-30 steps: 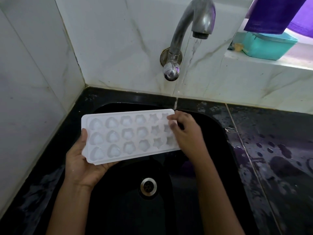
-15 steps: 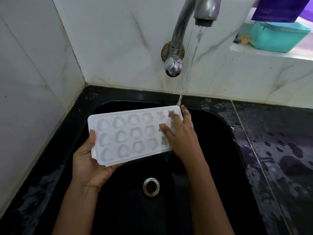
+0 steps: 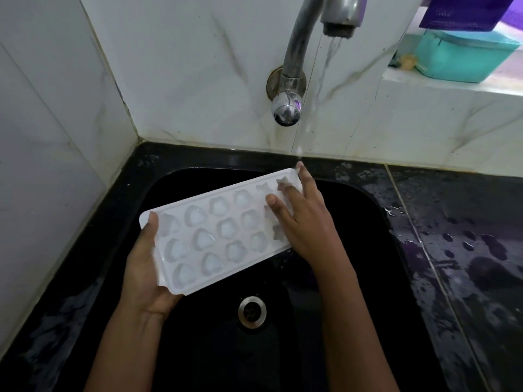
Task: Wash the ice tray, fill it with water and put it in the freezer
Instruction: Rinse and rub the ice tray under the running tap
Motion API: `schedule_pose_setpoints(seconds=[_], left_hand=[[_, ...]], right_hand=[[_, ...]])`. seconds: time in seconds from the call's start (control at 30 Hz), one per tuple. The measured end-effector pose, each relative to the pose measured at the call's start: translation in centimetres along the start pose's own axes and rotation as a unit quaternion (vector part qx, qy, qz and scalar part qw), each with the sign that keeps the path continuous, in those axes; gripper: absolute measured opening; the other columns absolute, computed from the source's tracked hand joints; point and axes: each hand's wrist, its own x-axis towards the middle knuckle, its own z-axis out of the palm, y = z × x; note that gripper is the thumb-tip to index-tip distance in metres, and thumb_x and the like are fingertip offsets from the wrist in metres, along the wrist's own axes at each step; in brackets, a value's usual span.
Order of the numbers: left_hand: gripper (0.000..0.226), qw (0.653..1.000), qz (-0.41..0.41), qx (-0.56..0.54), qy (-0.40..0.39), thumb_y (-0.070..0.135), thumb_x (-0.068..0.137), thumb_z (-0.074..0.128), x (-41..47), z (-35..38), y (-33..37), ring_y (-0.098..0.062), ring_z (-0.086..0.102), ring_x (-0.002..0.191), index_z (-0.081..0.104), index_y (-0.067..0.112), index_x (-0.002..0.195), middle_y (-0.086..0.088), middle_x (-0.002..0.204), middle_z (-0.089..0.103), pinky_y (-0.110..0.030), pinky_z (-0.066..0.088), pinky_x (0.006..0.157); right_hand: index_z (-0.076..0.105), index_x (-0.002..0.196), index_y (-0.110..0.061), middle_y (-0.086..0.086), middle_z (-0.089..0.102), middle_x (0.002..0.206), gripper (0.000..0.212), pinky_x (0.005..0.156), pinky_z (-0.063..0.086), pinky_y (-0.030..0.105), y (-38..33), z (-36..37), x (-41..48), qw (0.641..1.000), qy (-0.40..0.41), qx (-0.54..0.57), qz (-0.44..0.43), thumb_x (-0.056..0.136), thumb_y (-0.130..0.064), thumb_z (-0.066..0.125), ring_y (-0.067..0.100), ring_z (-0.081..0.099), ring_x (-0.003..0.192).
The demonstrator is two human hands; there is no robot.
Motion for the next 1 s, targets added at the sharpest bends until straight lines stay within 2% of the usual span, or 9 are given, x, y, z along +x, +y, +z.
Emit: schedule_pose_setpoints(seconds=[0.13, 0.23, 0.33, 0.4, 0.5, 0.6, 0.67, 0.8, 1.0], left_hand=[[0.053, 1.0, -0.021, 0.015, -0.012, 0.045, 0.097, 0.037, -0.2, 0.2, 0.2, -0.024, 0.074, 0.077, 0.081, 0.021, 0.08, -0.008, 0.091, 0.075, -0.038, 0.059, 0.056], [0.048, 0.998, -0.046, 0.025, -0.02, 0.038, 0.096, 0.041, -0.2, 0.5, -0.4, -0.024, 0.074, 0.077, 0.081, 0.019, 0.079, -0.01, 0.092, 0.076, -0.036, 0.058, 0.054], [0.04, 0.998, -0.066, 0.006, -0.019, 0.036, 0.092, 0.045, -0.3, 0.6, -0.4, -0.026, 0.073, 0.09, 0.076, 0.016, 0.109, -0.012, 0.111, 0.072, -0.039, 0.059, 0.061], [0.044, 0.998, -0.058, -0.008, -0.011, 0.034, 0.093, 0.044, -0.3, 0.4, 0.1, -0.025, 0.072, 0.093, 0.062, 0.018, 0.129, -0.009, 0.117, 0.07, -0.04, 0.059, 0.063], [0.042, 0.998, -0.056, -0.003, 0.006, 0.038, 0.097, 0.043, -0.2, 0.0, 0.1, -0.027, 0.073, 0.087, 0.074, 0.013, 0.11, -0.012, 0.109, 0.072, -0.04, 0.059, 0.059], [0.051, 0.998, -0.053, 0.023, 0.014, 0.051, 0.092, 0.044, -0.3, 0.4, -0.2, -0.026, 0.074, 0.08, 0.081, 0.018, 0.081, -0.011, 0.097, 0.075, -0.039, 0.059, 0.055], [0.06, 0.998, -0.046, 0.032, 0.013, 0.063, 0.086, 0.041, -0.4, 0.6, 0.1, -0.028, 0.074, 0.084, 0.081, 0.019, 0.087, -0.011, 0.101, 0.075, -0.041, 0.059, 0.058], [0.089, 0.998, -0.053, 0.022, 0.002, 0.08, 0.077, 0.029, -0.5, 0.4, 0.9, -0.035, 0.067, 0.105, 0.062, 0.016, 0.13, -0.016, 0.122, 0.067, -0.051, 0.058, 0.07], [0.074, 0.997, -0.076, -0.002, -0.001, 0.071, 0.092, 0.027, -0.2, 0.9, -0.1, -0.033, 0.07, 0.099, 0.078, 0.019, 0.101, -0.015, 0.118, 0.069, -0.045, 0.059, 0.066]], right_hand=[[0.063, 0.114, -0.028, -0.004, 0.005, 0.16, 0.063, 0.114, 0.013, 0.049, 0.8, -0.3, -0.1, 0.996, 0.076, -0.035, -0.002, 0.087, -0.068, 0.023, 0.016, 0.001, 0.146], [0.06, 0.119, -0.029, -0.004, -0.003, 0.16, 0.072, 0.114, 0.004, 0.05, 0.9, -0.3, -0.2, 0.993, 0.087, -0.076, 0.013, 0.083, -0.067, 0.011, 0.012, -0.009, 0.145], [0.046, 0.135, -0.03, -0.006, -0.014, 0.158, 0.071, 0.114, 0.001, 0.048, 0.5, 0.1, -0.1, 0.996, 0.061, -0.071, 0.012, 0.084, -0.069, 0.016, 0.01, -0.016, 0.144], [0.05, 0.132, -0.03, -0.006, -0.012, 0.159, 0.063, 0.114, 0.002, 0.047, 0.7, 0.1, 0.1, 0.997, 0.06, -0.055, 0.007, 0.086, -0.065, 0.023, 0.01, -0.015, 0.144], [0.059, 0.117, -0.031, -0.004, -0.007, 0.16, 0.064, 0.114, 0.003, 0.05, 1.2, 0.0, -0.1, 0.993, 0.085, -0.074, 0.016, 0.084, -0.067, 0.018, 0.013, -0.013, 0.145], [0.058, 0.121, -0.031, -0.004, -0.011, 0.159, 0.07, 0.114, 0.0, 0.049, 0.3, 0.3, -0.3, 0.992, 0.094, -0.083, 0.024, 0.083, -0.067, 0.012, 0.013, -0.016, 0.144], [0.056, 0.126, -0.029, -0.005, -0.011, 0.159, 0.071, 0.114, -0.001, 0.047, -0.5, 0.4, -0.3, 0.994, 0.086, -0.068, 0.001, 0.084, -0.068, 0.014, 0.01, -0.018, 0.143], [0.063, 0.117, -0.031, -0.008, -0.001, 0.159, 0.066, 0.113, -0.005, 0.039, 0.1, -0.2, -0.3, 0.993, 0.101, -0.066, -0.018, 0.087, -0.065, 0.015, 0.001, -0.017, 0.139], [0.059, 0.121, -0.027, -0.007, -0.004, 0.159, 0.062, 0.115, -0.003, 0.044, -0.3, 0.3, -0.5, 0.99, 0.125, -0.056, -0.025, 0.088, -0.063, 0.02, 0.007, -0.014, 0.144]])
